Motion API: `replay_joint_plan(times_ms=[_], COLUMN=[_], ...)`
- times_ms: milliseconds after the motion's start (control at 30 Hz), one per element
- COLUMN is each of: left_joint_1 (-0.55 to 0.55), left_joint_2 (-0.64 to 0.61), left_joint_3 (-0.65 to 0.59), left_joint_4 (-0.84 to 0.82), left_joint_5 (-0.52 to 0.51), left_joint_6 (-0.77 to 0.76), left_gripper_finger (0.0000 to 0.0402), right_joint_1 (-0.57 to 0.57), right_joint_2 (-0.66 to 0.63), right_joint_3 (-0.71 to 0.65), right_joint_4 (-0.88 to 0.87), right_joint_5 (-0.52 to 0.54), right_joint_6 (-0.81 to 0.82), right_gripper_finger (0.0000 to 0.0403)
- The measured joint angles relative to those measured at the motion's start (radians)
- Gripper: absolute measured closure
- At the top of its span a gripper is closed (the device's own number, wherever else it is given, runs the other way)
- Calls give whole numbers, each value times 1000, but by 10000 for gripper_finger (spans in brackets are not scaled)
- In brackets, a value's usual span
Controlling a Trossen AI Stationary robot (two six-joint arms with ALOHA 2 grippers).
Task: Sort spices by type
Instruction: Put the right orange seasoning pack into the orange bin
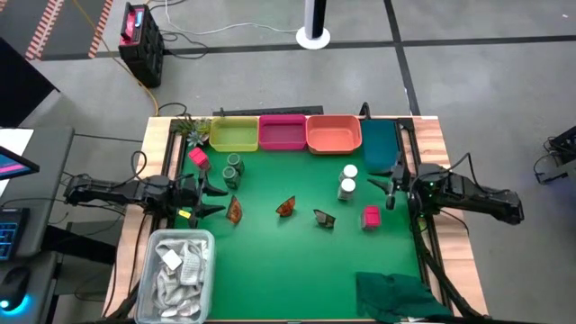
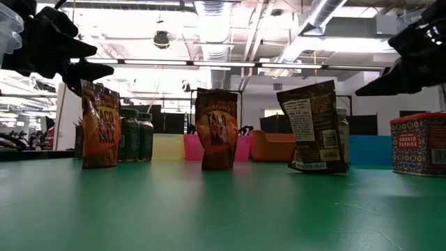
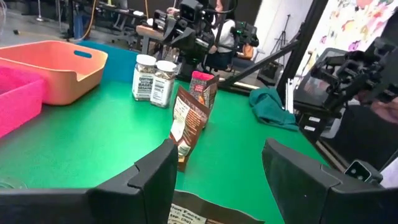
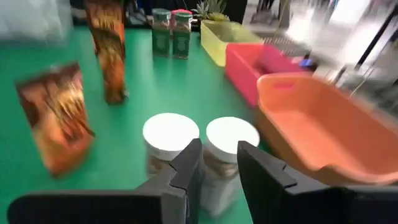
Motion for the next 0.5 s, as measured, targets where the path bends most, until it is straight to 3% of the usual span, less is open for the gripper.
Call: replay_joint_plan(times_ms=[100,367,500], left_joint_1=[0,0,0], left_joint_2=[0,0,0], left_joint_3=[0,1,2], left_joint_4=[0,9,46], left_joint_5=[1,3,-2], left_joint_6=[12,-58,55], left_gripper_finger=[178,178,178], right_joint_1=[-21,-90,-107], right_joint_2=[0,0,0], right_joint_3=[0,0,0], right_joint_4=[27,41,41], right_joint_5=[13,17,19], right_joint_6=[-82,-85,-86], right_gripper_finger=[276,276,276])
